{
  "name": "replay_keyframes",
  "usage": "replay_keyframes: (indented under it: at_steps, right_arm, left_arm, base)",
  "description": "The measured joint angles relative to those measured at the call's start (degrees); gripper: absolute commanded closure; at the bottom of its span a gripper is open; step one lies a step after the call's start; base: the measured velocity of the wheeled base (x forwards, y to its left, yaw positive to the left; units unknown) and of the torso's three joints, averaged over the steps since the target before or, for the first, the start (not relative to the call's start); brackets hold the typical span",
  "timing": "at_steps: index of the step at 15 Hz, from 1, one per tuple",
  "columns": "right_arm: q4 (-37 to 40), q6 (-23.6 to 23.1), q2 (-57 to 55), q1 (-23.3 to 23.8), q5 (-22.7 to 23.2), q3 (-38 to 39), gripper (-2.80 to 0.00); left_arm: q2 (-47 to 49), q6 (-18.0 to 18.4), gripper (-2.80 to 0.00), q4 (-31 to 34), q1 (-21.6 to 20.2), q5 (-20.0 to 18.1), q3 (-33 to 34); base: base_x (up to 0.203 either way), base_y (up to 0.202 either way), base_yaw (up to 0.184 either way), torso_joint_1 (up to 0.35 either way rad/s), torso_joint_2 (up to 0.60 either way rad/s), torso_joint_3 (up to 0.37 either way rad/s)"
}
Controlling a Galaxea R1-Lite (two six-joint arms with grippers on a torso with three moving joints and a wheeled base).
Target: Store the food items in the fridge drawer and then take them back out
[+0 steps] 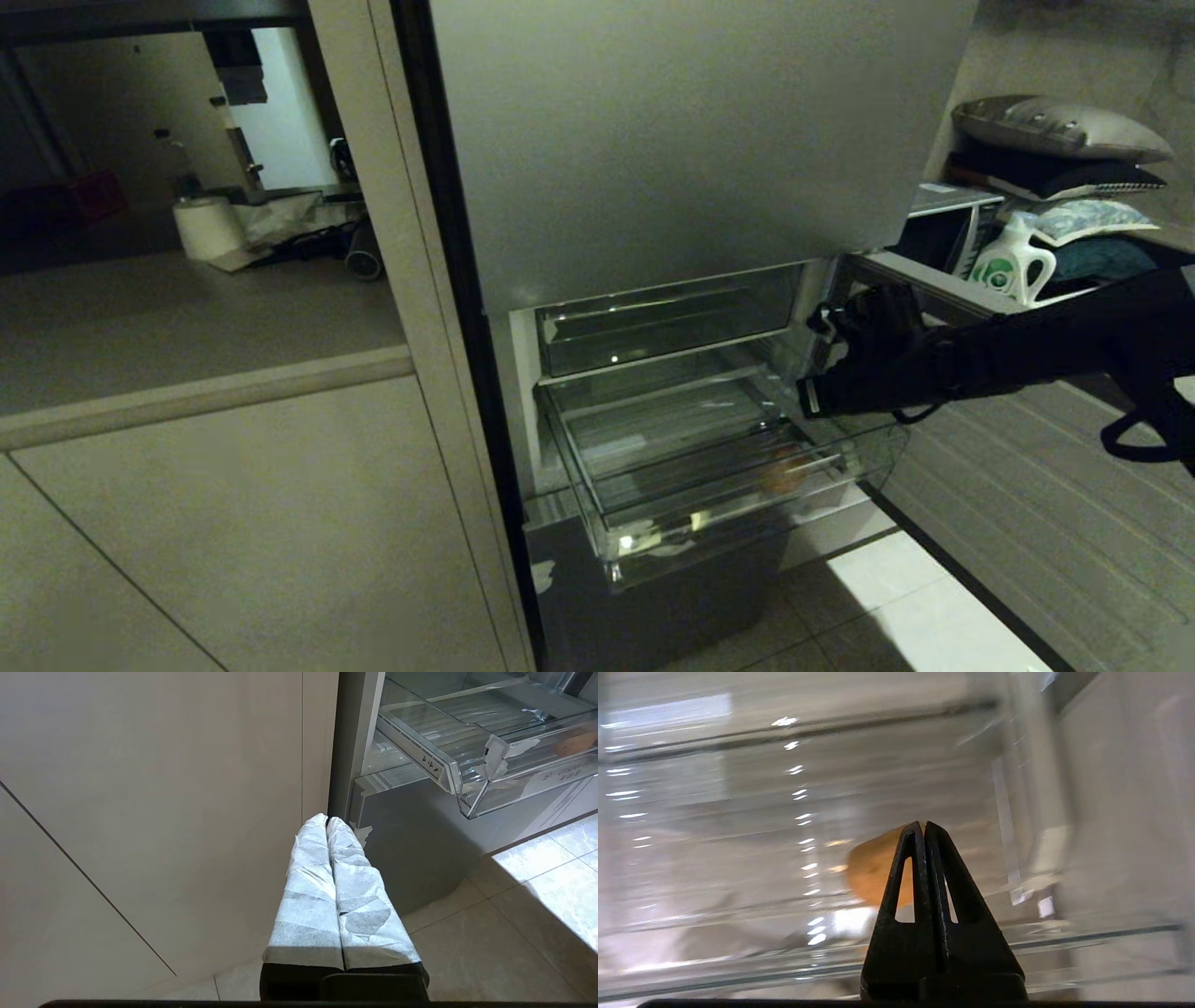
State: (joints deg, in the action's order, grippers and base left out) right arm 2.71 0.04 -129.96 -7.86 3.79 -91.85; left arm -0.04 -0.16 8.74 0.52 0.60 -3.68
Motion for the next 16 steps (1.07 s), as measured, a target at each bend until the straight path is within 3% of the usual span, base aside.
replay_keyframes:
  at_steps: [2, 5, 11, 16]
  right_arm:
    - [6.2, 2.0, -1.4, -0.3, 1.9, -3.1, 0.0]
    - [7.7, 2.5, -1.3, -0.4, 1.9, -2.4, 0.0]
    - [7.8, 5.6, 0.5, -0.2, 2.1, 3.4, 0.0]
    - [7.1, 7.2, 1.6, 0.1, 5.2, 7.2, 0.0]
  left_arm:
    - [0.0, 0.0, 0.0, 0.0, 0.0, 0.0, 0.0]
    - [0.0, 0.0, 0.0, 0.0, 0.0, 0.0, 0.0]
    - [0.0, 0.0, 0.0, 0.0, 0.0, 0.0, 0.0]
    - [0.0, 0.0, 0.0, 0.0, 0.0, 0.0, 0.0]
  base:
    - [0.0, 0.0, 0.0, 0.0, 0.0, 0.0]
    - [0.0, 0.0, 0.0, 0.0, 0.0, 0.0]
    - [0.0, 0.0, 0.0, 0.0, 0.0, 0.0]
    - [0.0, 0.0, 0.0, 0.0, 0.0, 0.0]
